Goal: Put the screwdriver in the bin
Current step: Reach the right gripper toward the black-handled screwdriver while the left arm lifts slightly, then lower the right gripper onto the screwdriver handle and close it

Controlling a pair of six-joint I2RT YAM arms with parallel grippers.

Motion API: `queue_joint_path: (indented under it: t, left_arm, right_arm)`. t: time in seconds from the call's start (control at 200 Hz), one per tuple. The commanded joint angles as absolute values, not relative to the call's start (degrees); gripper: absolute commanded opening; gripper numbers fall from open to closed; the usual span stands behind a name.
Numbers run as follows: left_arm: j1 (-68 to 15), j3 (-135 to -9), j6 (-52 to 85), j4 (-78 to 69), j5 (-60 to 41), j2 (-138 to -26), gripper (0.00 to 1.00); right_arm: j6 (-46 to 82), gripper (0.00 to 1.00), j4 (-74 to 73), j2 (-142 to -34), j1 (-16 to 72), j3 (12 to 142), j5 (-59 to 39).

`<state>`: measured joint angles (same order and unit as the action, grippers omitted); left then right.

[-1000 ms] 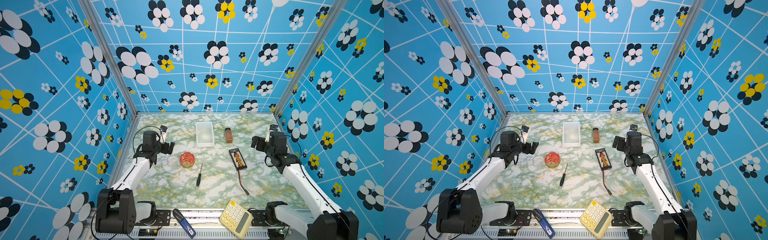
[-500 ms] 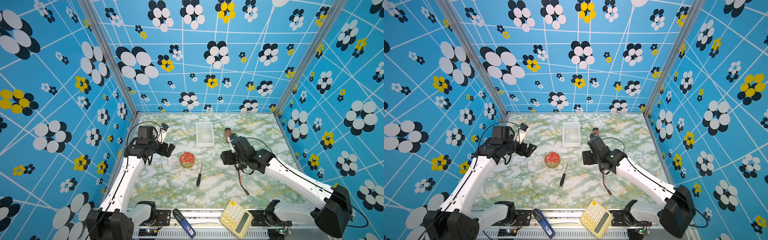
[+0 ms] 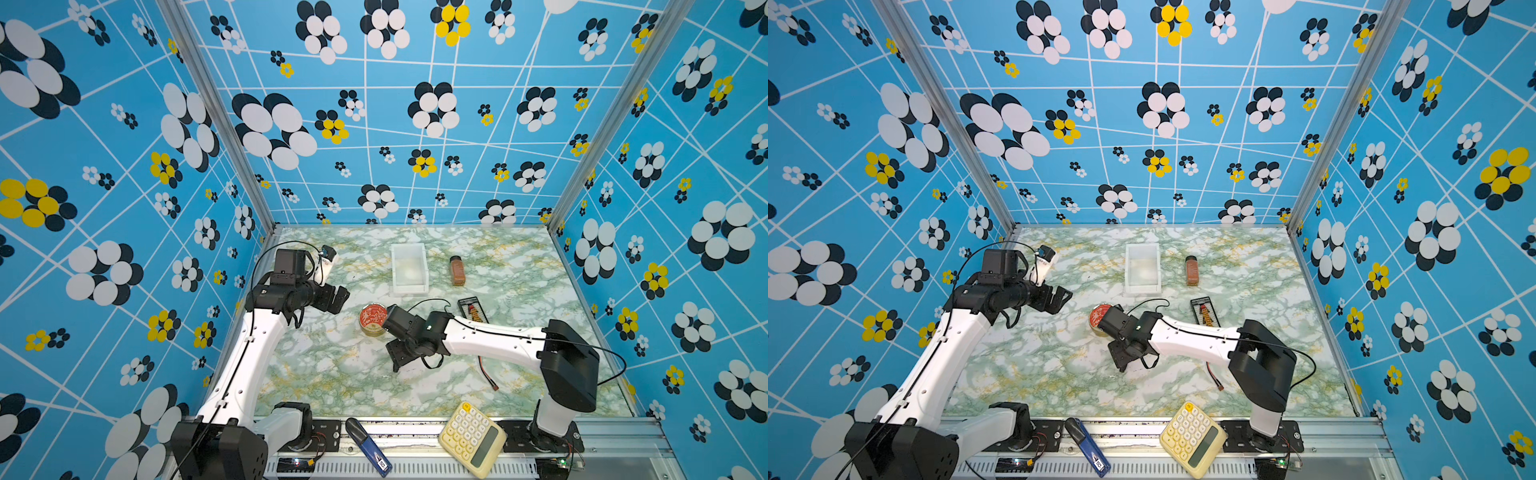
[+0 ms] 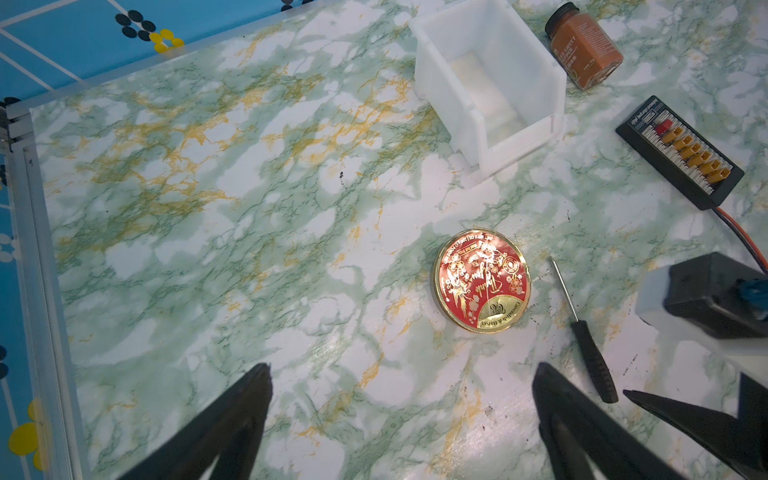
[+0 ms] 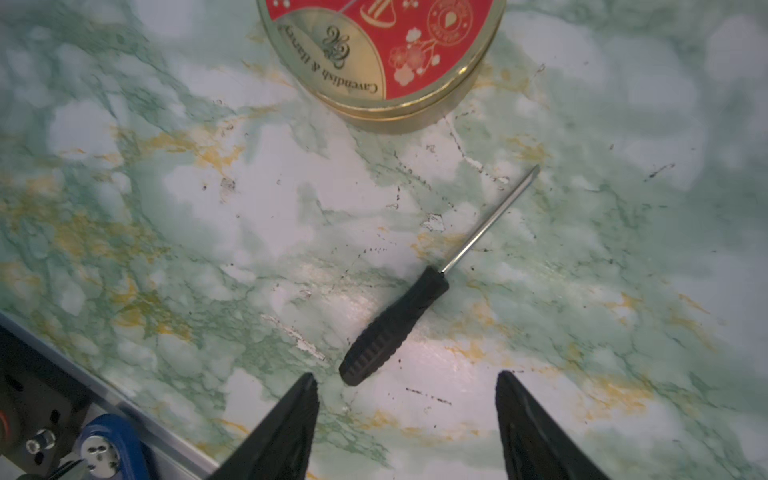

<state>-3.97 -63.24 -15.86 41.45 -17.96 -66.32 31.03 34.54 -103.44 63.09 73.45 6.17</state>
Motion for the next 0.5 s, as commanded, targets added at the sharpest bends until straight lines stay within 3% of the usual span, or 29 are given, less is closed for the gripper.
queue_joint_path:
  t: [0.0, 0.185, 0.495]
  left_arm:
    - [-4.5, -63.6, -15.4, 42.4, -17.2, -66.1, 0.99]
    - [-4.5, -62.2, -15.3, 41.2, -17.2, -65.3, 0.99]
    - [-4.6, -62.1, -15.7, 41.2, -16.6, -65.0, 0.99]
  right_arm:
    - [33.1, 0.68, 38.0, -105.2, 63.0, 75.7, 5.4]
    - [35.4, 0.61, 37.5, -107.9, 63.0, 75.7, 5.5]
    - [35.6, 0.59, 37.4, -110.4, 63.0, 76.3, 5.6]
